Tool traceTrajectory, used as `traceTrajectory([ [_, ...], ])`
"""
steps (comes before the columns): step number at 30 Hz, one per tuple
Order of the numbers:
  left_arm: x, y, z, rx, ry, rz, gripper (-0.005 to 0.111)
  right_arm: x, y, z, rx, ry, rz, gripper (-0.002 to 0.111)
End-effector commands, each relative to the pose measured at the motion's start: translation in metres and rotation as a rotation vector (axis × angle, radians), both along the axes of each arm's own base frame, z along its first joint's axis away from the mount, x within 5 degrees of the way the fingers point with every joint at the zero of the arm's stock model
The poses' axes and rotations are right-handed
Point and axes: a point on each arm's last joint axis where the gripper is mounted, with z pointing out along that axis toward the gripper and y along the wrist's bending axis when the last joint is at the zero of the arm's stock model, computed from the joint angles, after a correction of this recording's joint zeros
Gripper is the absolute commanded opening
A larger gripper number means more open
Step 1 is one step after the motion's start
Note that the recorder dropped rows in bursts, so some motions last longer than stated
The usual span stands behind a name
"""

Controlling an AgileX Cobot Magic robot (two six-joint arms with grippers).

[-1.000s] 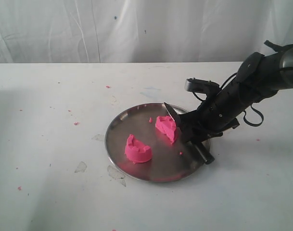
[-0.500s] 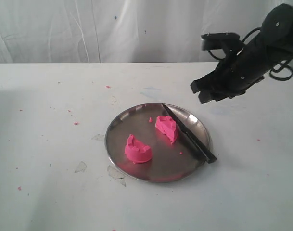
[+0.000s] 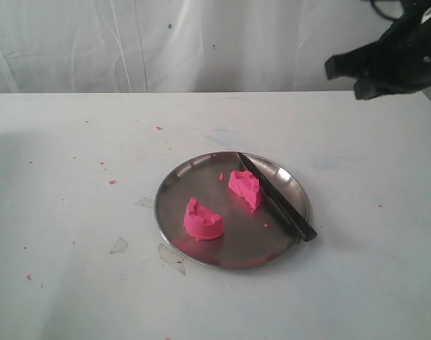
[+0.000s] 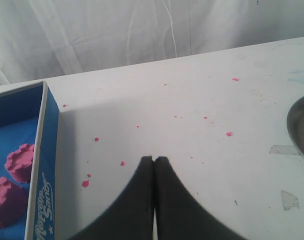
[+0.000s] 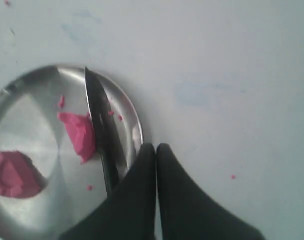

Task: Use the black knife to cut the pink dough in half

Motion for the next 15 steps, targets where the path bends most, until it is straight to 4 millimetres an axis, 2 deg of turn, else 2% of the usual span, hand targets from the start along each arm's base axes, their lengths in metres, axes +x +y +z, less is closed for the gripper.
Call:
traceTrajectory([
  [1,-0.001,0.001,-0.001,0.012,-0.007,0.002,0.0,-0.048,-0.014,0.043,0.048,-0.289,-0.041,0.0],
  [4,-0.001,0.001,-0.001,0.012,-0.007,0.002,0.0,-0.085,-0.022,0.057,0.057,-0.474,-0.041,0.0],
  [6,-0.001,0.001,-0.001,0.012,-0.007,0.002,0.0,-0.108,-0.028,0.059,0.031,-0.593,-0.036,0.0],
  [10,-0.001,0.001,-0.001,0.012,-0.007,0.002,0.0,-0.152,-0.037,0.045,0.013,-0.747,-0.024,0.0],
  [15,-0.001,0.001,-0.001,0.012,-0.007,0.002,0.0,-0.188,-0.043,0.025,0.021,-0.913,-0.013,0.0],
])
